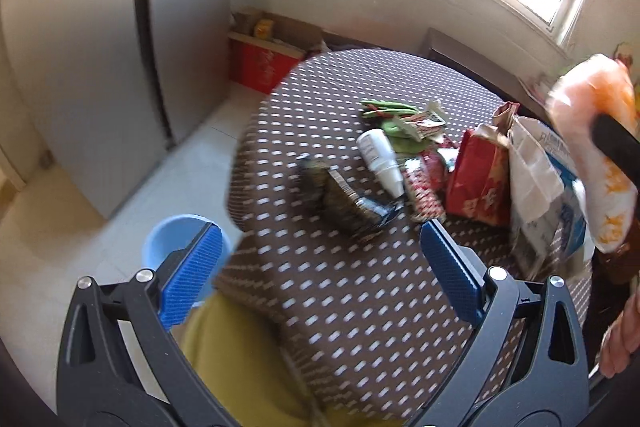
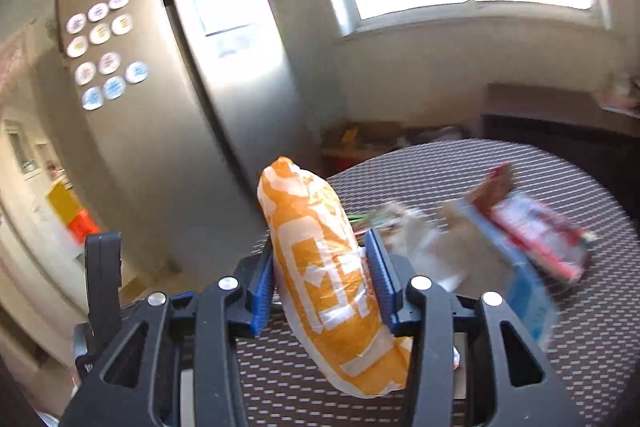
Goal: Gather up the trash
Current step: 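Grasp the dark crumpled wrapper with the left gripper while the right gripper lifts the orange bag, then carry both items over the blue bucket and open both grippers to drop them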
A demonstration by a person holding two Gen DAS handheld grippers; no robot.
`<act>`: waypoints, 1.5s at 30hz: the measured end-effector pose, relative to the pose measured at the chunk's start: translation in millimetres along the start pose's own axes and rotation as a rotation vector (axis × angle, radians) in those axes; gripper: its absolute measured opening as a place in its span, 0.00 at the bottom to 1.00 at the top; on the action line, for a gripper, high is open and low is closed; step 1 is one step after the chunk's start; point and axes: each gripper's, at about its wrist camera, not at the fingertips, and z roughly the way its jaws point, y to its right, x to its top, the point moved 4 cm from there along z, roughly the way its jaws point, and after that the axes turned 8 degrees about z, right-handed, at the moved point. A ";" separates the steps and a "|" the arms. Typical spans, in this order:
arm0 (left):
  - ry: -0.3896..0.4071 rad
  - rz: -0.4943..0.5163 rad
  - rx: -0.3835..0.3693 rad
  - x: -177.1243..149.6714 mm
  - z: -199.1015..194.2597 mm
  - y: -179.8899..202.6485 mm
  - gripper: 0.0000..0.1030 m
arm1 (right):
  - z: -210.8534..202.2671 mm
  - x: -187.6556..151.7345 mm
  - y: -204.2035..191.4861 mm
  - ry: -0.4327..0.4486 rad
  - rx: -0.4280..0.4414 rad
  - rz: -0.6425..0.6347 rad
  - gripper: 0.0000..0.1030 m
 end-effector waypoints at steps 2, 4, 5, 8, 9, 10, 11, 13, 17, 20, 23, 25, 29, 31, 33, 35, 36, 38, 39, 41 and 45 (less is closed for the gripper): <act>0.003 0.007 -0.030 6.4 11.6 7.2 0.93 | -9.2 2.9 15.1 0.018 -0.046 0.020 0.41; -0.007 0.021 -0.013 12.0 24.1 13.2 0.87 | -9.8 2.4 28.8 0.016 -0.073 0.048 0.41; -0.016 0.030 0.000 13.8 29.5 16.1 0.80 | -14.2 -1.8 29.8 0.018 -0.086 0.054 0.41; -0.050 0.049 0.027 16.0 45.7 19.2 0.41 | -14.5 -4.5 38.7 0.030 -0.109 0.062 0.41; -0.066 0.052 0.044 16.1 52.3 19.3 0.30 | -12.5 -3.1 34.5 0.031 -0.111 0.063 0.41; -0.060 0.042 0.031 16.1 52.5 17.8 0.30 | -13.4 -2.1 35.4 0.034 -0.113 0.062 0.41; -0.059 0.024 0.019 15.9 51.3 15.1 0.29 | -13.1 -1.5 35.0 0.036 -0.114 0.059 0.41; -0.064 0.010 0.006 14.8 47.7 9.3 0.27 | -11.1 -1.1 31.5 0.034 -0.110 0.056 0.41; -0.047 -0.003 0.055 8.9 35.3 -7.4 0.25 | 1.0 -2.0 17.7 0.011 -0.071 0.043 0.41; -0.034 -0.007 0.080 2.8 21.5 -21.5 0.25 | 13.6 -5.2 0.6 -0.015 -0.030 0.017 0.41; 0.003 -0.012 0.120 -1.0 7.5 -34.9 0.25 | 27.9 -10.9 -19.2 -0.048 0.007 -0.011 0.41; 0.022 -0.023 0.145 -4.4 -6.0 -46.6 0.25 | 38.0 -15.4 -33.2 -0.073 0.034 -0.025 0.41; 0.044 -0.061 0.176 -9.7 -21.9 -73.6 0.25 | 58.4 -25.3 -65.3 -0.119 0.089 -0.061 0.41; 0.050 -0.080 0.203 -12.3 -28.7 -86.7 0.25 | 69.3 -31.1 -83.3 -0.145 0.120 -0.078 0.41; 0.054 -0.098 0.225 -14.5 -33.6 -99.8 0.25 | 81.0 -38.0 -102.8 -0.170 0.153 -0.100 0.41; 0.053 -0.118 0.247 -16.7 -36.3 -114.9 0.25 | 91.7 -44.3 -119.7 -0.193 0.179 -0.114 0.41; 0.049 -0.124 0.258 -17.8 -36.4 -121.6 0.25 | 99.3 -48.6 -129.7 -0.209 0.191 -0.123 0.41; 0.035 -0.134 0.275 -20.2 -37.0 -136.0 0.25 | 111.2 -54.9 -144.5 -0.230 0.204 -0.133 0.41; 0.027 -0.141 0.280 -22.1 -35.5 -142.9 0.25 | 117.6 -58.1 -151.6 -0.242 0.211 -0.136 0.41; 0.015 -0.152 0.284 -22.8 -31.5 -155.9 0.25 | 129.1 -62.5 -161.9 -0.261 0.215 -0.139 0.41; -0.003 -0.118 0.333 -17.5 -18.3 -174.0 0.52 | 148.6 -67.9 -174.0 -0.293 0.205 -0.132 0.41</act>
